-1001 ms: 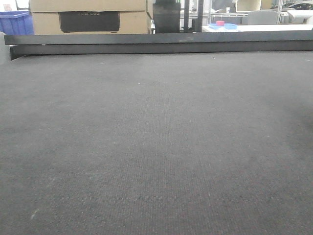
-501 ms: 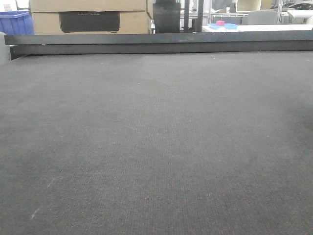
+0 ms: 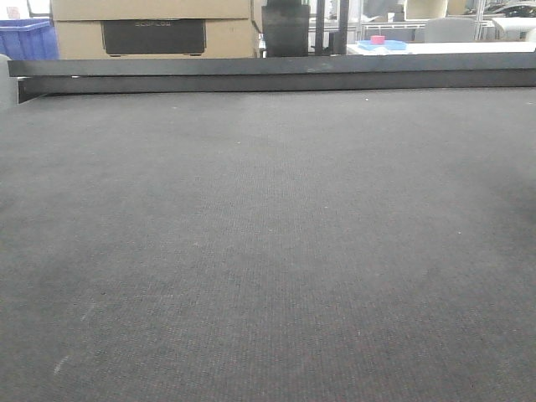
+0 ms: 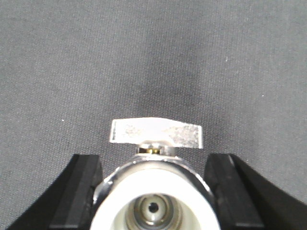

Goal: Place valve from conveyor to right shelf box

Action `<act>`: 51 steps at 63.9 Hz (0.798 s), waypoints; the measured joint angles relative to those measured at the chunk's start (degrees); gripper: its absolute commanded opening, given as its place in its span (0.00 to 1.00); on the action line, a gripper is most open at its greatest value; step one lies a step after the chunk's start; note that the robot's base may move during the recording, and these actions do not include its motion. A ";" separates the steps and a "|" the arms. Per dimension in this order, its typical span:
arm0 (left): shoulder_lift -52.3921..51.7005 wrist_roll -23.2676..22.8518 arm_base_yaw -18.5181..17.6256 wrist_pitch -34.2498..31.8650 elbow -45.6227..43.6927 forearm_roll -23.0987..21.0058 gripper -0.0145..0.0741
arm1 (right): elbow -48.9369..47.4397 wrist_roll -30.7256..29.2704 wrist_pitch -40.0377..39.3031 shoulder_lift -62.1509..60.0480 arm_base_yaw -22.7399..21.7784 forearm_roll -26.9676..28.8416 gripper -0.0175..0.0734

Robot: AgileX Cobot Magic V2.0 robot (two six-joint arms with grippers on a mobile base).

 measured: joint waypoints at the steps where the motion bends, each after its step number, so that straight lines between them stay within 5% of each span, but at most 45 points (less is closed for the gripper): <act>1: -0.08 0.01 0.00 0.29 0.00 0.00 0.04 | 0.00 0.00 0.01 0.00 0.00 0.00 0.02; 15: -6.32 -1.17 -1.53 0.25 1.93 0.12 0.04 | 0.58 0.00 -1.45 0.00 0.00 0.00 0.02; 36: -25.12 -1.44 -8.01 -14.09 16.59 -0.44 0.04 | 6.80 0.00 -6.57 -1.56 0.00 0.00 0.02; 51: -38.61 -1.44 -9.03 -19.46 24.04 -0.44 0.04 | 11.31 0.00 -9.45 -7.38 0.00 0.00 0.02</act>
